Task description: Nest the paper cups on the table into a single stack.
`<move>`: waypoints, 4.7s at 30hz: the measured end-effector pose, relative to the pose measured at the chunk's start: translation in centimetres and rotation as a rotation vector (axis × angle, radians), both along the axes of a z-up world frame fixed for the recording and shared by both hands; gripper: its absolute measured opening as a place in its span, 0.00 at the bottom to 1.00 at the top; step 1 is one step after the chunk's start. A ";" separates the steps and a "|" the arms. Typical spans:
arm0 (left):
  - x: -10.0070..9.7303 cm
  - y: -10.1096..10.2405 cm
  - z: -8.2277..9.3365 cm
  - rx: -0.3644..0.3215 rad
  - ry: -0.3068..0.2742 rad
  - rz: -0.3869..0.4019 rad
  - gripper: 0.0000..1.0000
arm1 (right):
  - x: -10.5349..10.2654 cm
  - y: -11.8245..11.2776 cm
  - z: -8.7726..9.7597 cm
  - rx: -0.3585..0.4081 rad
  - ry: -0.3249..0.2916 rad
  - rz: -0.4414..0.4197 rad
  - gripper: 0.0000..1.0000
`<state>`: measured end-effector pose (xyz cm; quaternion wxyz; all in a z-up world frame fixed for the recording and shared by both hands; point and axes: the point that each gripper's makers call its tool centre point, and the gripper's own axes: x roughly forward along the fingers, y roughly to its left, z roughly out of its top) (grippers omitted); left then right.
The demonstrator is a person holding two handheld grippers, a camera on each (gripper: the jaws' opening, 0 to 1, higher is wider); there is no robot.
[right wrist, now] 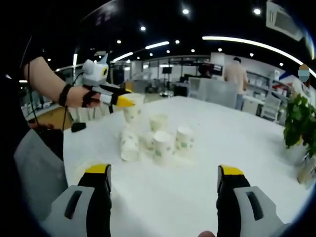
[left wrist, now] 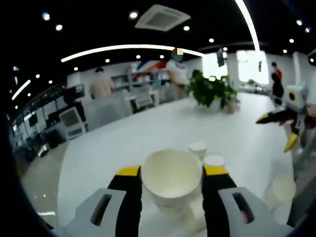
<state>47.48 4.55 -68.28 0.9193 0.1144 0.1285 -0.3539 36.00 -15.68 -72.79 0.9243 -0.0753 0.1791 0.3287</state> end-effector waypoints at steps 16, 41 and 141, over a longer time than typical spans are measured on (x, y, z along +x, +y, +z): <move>-6.4 -3.9 9.0 -0.097 -0.042 -0.146 0.43 | -2.8 0.4 0.6 -0.024 -0.024 0.061 0.85; -15.5 -6.5 10.7 -0.196 -0.034 -0.327 0.42 | -3.1 0.8 2.3 -0.033 -0.056 0.071 0.85; -13.5 -5.2 -3.9 0.002 0.094 -0.252 0.54 | -4.7 -4.6 -1.2 -0.046 0.037 -0.035 0.83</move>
